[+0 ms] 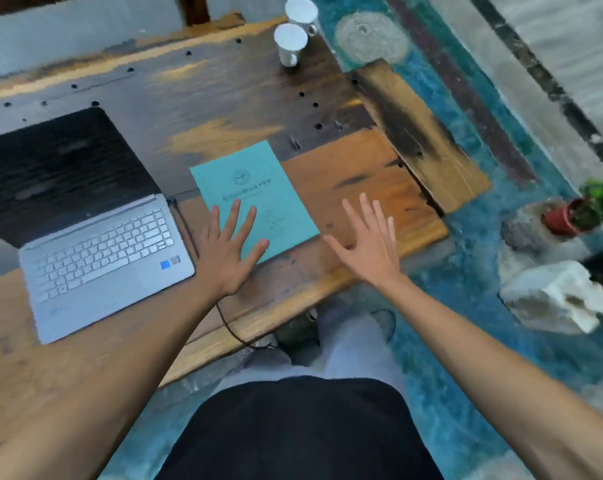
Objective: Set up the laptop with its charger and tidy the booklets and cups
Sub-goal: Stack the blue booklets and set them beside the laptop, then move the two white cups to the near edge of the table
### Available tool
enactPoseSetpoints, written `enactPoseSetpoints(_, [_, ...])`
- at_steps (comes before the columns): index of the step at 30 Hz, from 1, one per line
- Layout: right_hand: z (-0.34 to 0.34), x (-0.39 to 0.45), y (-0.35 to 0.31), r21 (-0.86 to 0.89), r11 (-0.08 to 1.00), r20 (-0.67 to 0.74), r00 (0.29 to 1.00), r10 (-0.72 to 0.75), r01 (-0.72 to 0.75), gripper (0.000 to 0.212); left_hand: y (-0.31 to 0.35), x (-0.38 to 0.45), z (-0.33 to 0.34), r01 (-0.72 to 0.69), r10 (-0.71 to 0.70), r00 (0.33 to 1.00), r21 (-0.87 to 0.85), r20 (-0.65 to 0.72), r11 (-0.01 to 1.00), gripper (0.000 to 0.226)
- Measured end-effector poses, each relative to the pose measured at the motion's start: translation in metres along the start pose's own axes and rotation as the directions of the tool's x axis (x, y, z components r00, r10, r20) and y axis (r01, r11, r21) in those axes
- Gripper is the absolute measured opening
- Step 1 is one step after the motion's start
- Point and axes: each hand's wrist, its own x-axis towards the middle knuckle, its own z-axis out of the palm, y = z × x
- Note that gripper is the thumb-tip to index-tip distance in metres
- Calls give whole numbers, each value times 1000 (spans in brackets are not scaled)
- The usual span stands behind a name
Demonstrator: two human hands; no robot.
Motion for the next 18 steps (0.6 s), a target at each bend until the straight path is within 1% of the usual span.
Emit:
enactPoseSetpoints(4, [-8, -65, 16, 80, 986, -75, 985, 154, -148, 84, 32, -13, 19, -174, 171, 980, 19, 103, 985, 69])
enactPoseSetpoints(8, [-12, -119, 38, 90, 961, -80, 959, 270, -263, 80, 65, -24, 48, -281, 276, 946, 7, 171, 960, 70])
enactPoseSetpoints(12, [-12, -161, 60, 100, 929, -89, 926, 366, -357, 78, 94, -36, 73, -350, 333, 911, 29, 245, 936, 73])
enactPoseSetpoints(15, [-10, -185, 73, 125, 908, -87, 908, 410, -399, 77, 110, -51, 86, -379, 357, 891, 27, 282, 925, 73])
enactPoseSetpoints(18, [-4, -206, 84, 152, 898, -84, 900, 429, -414, 77, 122, -69, 100, -446, 418, 850, 15, 319, 895, 70])
